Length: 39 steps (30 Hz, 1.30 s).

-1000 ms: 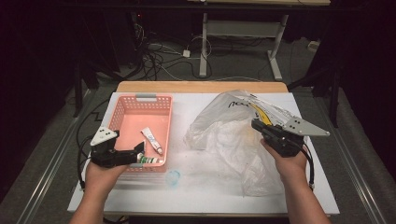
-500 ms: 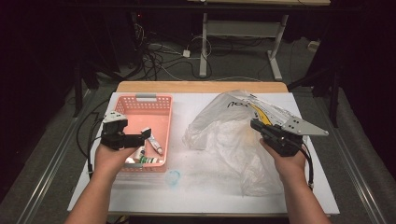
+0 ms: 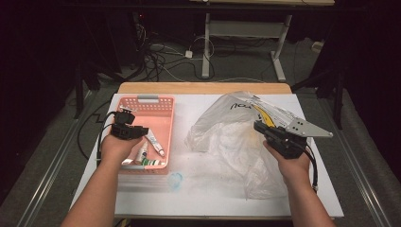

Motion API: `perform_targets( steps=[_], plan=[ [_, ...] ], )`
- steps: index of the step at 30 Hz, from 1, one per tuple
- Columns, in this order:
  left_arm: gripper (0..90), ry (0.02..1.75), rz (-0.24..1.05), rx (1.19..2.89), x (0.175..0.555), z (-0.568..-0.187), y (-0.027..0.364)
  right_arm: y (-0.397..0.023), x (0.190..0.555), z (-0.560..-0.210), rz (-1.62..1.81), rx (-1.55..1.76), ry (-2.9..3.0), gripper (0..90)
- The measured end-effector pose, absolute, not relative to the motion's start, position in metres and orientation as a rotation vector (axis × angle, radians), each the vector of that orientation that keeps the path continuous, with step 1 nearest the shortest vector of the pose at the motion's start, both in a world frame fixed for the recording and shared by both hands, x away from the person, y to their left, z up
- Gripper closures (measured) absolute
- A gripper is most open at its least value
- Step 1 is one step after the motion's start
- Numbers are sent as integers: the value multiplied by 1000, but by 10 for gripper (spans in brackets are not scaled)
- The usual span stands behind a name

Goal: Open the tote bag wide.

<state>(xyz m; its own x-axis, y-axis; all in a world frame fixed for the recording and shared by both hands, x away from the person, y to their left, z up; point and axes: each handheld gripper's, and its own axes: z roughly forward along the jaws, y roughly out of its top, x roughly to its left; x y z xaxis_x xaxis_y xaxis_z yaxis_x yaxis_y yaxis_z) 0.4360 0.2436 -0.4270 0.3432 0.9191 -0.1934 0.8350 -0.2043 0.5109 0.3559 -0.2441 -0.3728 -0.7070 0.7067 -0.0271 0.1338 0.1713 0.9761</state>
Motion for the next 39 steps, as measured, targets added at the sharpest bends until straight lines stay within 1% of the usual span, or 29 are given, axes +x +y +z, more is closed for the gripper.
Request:
perform_targets(
  steps=[1, 2, 4, 9, 17, 27, 31, 35, 39],
  plan=[
    [828, 1549, 195, 2093, 439, -429, 243, -244, 356, -373, 1566, 791, 1971, 900],
    [877, 1560, 195, 2125, 441, -431, 242, -244, 356, -373, 1564, 789, 1973, 900],
    [880, 1589, 202, 2188, 447, -433, 239, -244, 356, -373, 1565, 789, 1974, 900],
    [881, 1636, 193, 2266, 459, -438, 234, -244, 356, -373, 1563, 788, 1974, 900],
    [880, 1652, 172, 2323, 474, -449, 224, -244, 356, -374, 1560, 790, 1980, 900],
    [880, 1568, 185, 2346, 494, -449, 203, -243, 357, -376, 1551, 794, 1988, 900],
    [879, 1521, 213, 2348, 493, -447, 196, -243, 357, -377, 1543, 793, 1997, 900],
    [879, 1479, 260, 2353, 484, -437, 196, -242, 356, -377, 1545, 794, 1994, 900],
    [877, 1445, 253, 2331, 468, -426, 199, -241, 356, -378, 1539, 791, 2004, 900]
  ],
)
